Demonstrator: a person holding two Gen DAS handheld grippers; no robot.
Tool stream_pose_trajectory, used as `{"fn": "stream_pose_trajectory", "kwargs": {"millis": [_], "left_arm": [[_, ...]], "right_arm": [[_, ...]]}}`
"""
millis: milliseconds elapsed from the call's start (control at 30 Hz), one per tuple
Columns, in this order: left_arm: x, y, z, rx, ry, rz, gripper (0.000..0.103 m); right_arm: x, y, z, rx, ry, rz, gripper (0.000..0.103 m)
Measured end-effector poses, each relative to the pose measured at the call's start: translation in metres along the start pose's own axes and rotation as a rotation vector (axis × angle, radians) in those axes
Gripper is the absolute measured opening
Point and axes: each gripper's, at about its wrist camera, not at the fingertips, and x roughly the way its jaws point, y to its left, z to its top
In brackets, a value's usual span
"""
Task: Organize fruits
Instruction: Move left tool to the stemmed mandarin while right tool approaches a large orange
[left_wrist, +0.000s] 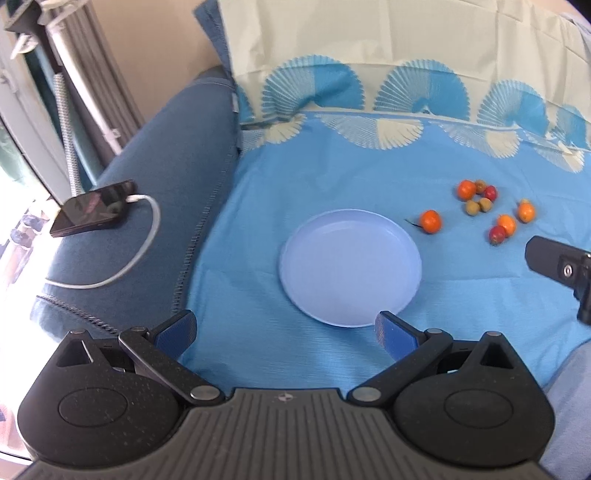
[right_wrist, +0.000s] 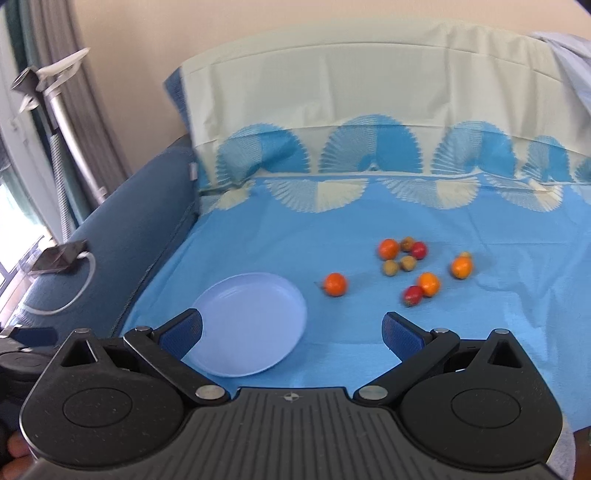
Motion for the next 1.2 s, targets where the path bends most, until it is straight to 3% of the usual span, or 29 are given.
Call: {"fn": "stream_pose_trajectory", "kwargs": {"millis": [300, 567, 867, 1200], "left_arm": [[0.027, -0.066, 0.03, 0.092, 0.031, -0.094, 0.103], [0.094, -0.144, 0.083, 0.166, 0.064, -0.156, 0.103], [0.211, -0.205, 0.139, 0.211, 0.172, -0.159, 0.103], [0.294, -0.213, 0.138, 0.227, 0.29, -0.138, 0.103]], "right_arm": [[0.021, -0.086, -0.006, 0.149, -0.022, -0.169, 0.103], [0.064, -0.168, -0.001, 0.256, -0.016, -0.315, 0.103], [0.166, -0.233, 0.017, 0.275, 0.043, -0.377, 0.103], [0.28, -0.257, 0.024, 0.27, 0.188, -0.386, 0.103]]}}
